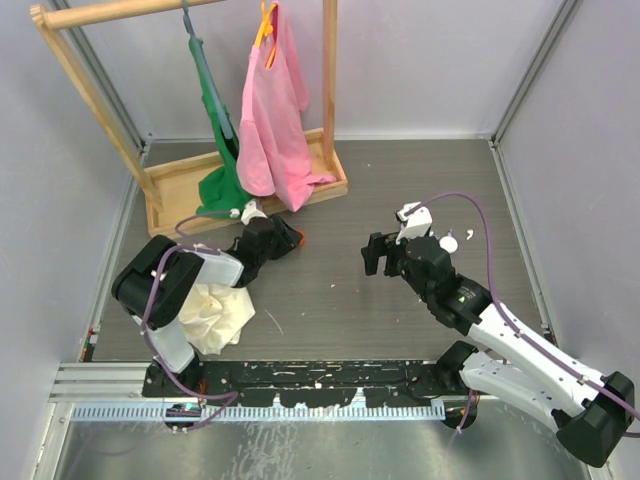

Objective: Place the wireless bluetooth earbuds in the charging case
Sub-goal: Place the charging case at the center of the board, then move the charging case to the center of the board.

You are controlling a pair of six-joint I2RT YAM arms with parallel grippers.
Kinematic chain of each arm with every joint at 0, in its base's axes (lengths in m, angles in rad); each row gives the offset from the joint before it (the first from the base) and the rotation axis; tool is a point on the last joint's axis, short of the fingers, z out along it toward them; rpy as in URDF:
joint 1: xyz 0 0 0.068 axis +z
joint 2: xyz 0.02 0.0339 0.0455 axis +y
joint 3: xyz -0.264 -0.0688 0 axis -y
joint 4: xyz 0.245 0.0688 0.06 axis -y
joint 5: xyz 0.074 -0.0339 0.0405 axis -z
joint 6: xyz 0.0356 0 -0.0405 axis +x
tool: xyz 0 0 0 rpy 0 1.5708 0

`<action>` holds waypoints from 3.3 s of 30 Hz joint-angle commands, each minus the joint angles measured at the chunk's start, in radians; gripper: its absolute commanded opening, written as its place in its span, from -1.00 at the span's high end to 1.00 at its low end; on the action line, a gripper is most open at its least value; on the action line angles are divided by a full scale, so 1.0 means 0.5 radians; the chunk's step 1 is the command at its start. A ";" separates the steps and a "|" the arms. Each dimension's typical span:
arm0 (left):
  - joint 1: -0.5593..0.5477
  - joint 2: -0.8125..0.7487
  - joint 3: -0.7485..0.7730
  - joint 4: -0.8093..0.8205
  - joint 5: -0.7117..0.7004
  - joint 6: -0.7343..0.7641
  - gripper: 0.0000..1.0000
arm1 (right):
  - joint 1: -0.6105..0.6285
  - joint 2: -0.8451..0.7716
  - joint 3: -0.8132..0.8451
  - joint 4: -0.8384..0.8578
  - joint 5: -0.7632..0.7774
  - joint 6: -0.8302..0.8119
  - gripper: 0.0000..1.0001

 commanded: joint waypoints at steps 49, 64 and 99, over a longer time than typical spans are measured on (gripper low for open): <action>0.055 -2.303 -0.626 -0.950 -0.328 0.844 -0.96 | -0.809 0.655 0.218 -0.251 0.197 0.373 -1.00; 0.050 -2.325 -0.749 -0.859 -0.299 0.989 -0.96 | -1.428 1.128 0.255 0.061 0.070 0.332 -0.84; 0.049 -2.267 -0.772 -0.808 -0.235 1.030 -0.97 | -1.578 1.582 0.352 0.293 0.079 0.422 -0.26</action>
